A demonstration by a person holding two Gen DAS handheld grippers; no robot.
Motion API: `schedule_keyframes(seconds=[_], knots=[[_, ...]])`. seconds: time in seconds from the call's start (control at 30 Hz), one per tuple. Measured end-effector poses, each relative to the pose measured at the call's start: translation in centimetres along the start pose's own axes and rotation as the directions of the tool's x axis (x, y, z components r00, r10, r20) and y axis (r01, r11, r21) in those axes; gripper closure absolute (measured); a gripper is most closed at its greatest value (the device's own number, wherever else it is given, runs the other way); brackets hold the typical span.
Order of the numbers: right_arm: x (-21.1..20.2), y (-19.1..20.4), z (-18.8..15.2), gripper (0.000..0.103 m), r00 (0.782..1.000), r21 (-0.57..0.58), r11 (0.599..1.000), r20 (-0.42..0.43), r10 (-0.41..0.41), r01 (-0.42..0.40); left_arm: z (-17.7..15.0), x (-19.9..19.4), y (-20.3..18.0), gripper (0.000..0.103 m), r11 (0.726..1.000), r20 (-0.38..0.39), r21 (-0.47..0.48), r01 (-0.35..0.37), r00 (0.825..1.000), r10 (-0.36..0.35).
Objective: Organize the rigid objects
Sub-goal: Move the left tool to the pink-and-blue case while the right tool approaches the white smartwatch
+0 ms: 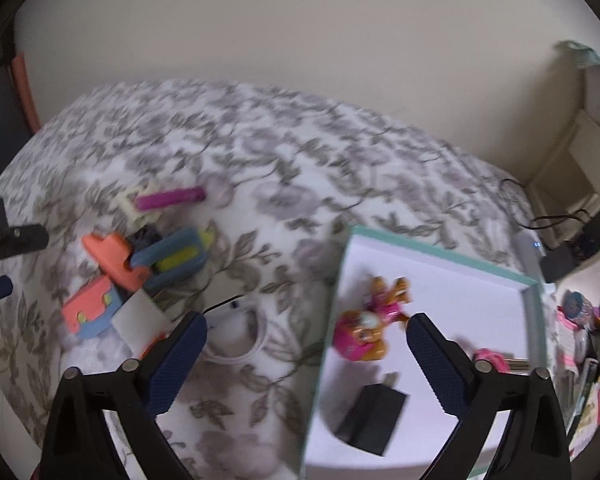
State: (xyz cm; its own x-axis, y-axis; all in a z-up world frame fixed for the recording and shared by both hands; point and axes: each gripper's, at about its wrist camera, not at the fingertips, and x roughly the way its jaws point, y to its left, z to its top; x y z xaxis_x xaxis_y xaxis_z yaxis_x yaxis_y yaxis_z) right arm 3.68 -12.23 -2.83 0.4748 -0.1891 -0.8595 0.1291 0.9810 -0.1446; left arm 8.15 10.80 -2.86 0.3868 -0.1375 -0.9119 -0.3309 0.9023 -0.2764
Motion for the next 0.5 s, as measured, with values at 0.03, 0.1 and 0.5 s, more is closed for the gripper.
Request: schedule_keyframes(seconds=[0.03,0.1,0.5], knots=[[0.4,0.3,0.0,0.007,1.0,-0.005,1.0,-0.013,0.008,-0.008,0.0,0.4,0.1,0.017,1.0,-0.012,-0.005,0.0,1.0,0.0],[1.2,0.7,-0.2,0.01,0.999,-0.016,1.0,-0.037,0.021,-0.022,-0.1,1.1,0.0,0.017,1.0,-0.036,-0.007,-0.001,0.999,0.001],[4.4,0.7,0.0,0.016,0.987,0.022,0.995,-0.131,0.099,-0.097,-1.1,5.3,-1.6,0.017,0.999,-0.155,0.022,0.024,0.988,-0.021]])
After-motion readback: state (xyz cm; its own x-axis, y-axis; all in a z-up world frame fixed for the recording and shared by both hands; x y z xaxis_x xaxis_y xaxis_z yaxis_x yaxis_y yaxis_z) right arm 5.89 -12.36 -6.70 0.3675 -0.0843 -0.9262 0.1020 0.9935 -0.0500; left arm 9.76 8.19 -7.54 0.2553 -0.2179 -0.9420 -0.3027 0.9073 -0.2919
